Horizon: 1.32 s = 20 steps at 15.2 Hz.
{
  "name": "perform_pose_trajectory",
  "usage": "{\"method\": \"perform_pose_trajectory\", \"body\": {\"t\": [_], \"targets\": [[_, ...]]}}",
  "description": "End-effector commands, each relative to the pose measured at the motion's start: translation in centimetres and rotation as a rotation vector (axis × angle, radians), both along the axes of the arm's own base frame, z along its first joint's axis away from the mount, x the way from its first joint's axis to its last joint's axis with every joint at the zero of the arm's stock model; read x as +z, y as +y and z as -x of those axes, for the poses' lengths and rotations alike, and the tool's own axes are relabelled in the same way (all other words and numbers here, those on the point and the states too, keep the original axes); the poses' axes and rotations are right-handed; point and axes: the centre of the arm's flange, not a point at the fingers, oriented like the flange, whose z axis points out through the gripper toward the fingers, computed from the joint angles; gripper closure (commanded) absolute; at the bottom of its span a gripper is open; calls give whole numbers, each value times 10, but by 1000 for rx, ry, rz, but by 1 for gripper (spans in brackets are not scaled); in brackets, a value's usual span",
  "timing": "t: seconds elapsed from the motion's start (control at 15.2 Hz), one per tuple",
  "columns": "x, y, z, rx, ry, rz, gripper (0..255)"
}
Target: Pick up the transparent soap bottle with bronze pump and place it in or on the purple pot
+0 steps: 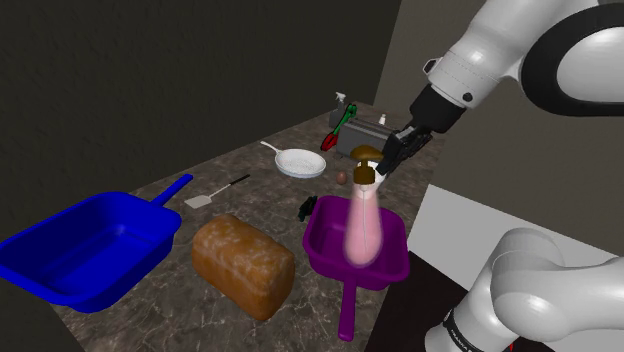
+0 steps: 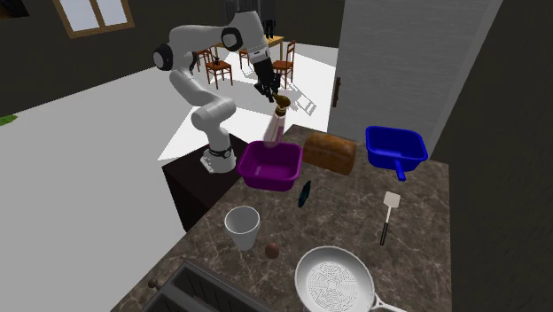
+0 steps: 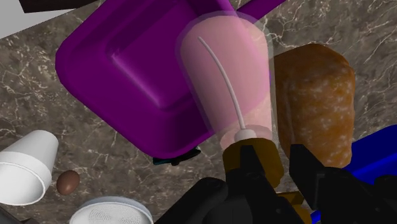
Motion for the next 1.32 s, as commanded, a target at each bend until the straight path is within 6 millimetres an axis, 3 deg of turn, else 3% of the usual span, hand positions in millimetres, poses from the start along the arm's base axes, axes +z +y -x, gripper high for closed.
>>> {"method": "perform_pose_trajectory", "body": {"t": [0.0,0.07,0.13,0.46,0.73,1.25], "targets": [[-5,0,-1,1,16,4,255],[-5,0,-1,1,16,4,255],[-6,1,-1,1,16,4,0],[-5,0,-1,1,16,4,0],[42,-5,13,1,16,4,0],[42,-5,13,1,16,4,0]]}}
